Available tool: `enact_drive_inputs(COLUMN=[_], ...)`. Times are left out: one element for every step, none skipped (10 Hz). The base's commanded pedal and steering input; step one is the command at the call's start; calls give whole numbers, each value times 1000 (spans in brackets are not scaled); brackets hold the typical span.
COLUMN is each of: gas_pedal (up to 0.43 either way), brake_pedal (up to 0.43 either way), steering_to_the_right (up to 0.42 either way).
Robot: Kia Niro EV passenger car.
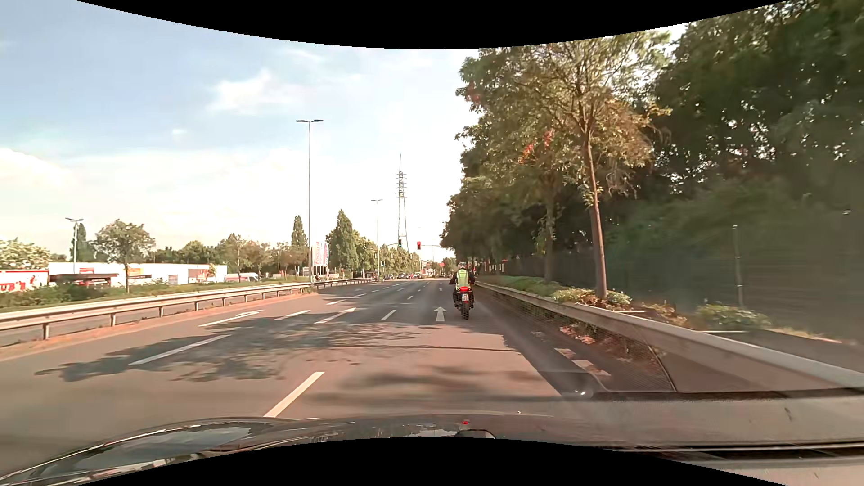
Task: Follow the waypoints while adhering to traffic rules and regulations
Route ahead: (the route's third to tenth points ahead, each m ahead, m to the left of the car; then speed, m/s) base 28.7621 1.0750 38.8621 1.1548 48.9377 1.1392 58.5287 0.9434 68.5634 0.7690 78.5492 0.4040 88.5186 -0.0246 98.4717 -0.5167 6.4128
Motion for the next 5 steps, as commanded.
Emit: enact_drive_inputs(gas_pedal=[98,98,98,98,98], brake_pedal=[0,0,0,0,0], steering_to_the_right=[-8,-8,-8,-8,-8])
